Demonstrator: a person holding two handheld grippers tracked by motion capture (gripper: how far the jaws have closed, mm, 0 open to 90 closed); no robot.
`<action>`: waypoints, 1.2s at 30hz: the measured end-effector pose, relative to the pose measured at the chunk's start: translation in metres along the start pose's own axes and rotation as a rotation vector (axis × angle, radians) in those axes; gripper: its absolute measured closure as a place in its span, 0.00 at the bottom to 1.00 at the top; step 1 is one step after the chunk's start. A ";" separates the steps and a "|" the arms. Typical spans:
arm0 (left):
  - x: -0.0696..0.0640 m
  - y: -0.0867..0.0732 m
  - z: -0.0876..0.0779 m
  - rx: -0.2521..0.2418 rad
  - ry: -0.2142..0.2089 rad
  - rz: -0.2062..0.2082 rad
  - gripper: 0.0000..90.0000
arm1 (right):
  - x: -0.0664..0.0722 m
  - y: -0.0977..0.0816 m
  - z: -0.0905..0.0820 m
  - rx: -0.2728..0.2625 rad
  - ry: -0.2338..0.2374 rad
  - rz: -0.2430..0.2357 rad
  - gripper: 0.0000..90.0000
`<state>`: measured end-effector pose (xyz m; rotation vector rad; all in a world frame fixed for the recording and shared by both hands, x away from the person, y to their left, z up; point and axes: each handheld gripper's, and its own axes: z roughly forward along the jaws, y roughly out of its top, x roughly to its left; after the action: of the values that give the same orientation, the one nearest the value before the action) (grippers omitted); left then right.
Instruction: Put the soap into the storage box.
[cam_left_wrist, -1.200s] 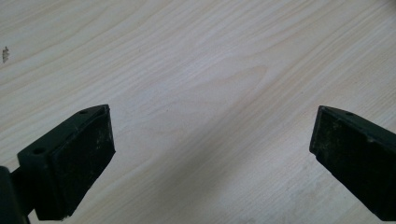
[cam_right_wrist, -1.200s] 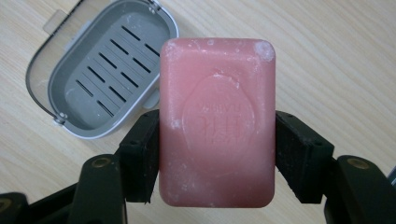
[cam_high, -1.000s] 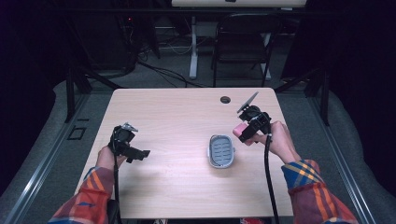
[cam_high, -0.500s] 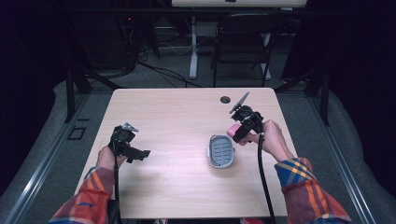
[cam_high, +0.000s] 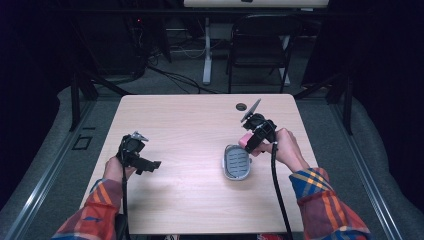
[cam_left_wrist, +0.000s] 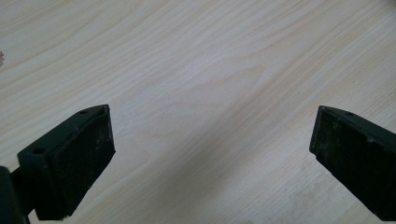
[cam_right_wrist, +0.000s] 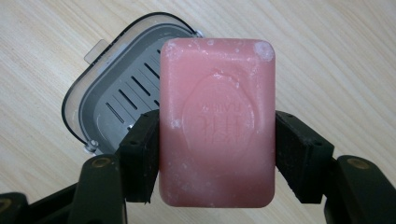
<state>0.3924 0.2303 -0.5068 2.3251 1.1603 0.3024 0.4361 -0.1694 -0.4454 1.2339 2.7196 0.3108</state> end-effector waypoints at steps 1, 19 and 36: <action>0.000 0.000 0.000 0.000 0.000 -0.002 0.00 | 0.000 0.001 0.001 0.000 0.002 -0.003 0.41; -0.002 0.001 0.000 -0.002 0.005 0.003 0.00 | 0.009 0.010 0.014 0.040 -0.006 -0.011 0.41; -0.001 0.001 0.000 0.000 0.005 0.006 0.00 | 0.023 0.020 0.033 0.112 -0.027 -0.032 0.41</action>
<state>0.3920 0.2291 -0.5062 2.3297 1.1563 0.3099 0.4428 -0.1344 -0.4735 1.2101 2.7644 0.1393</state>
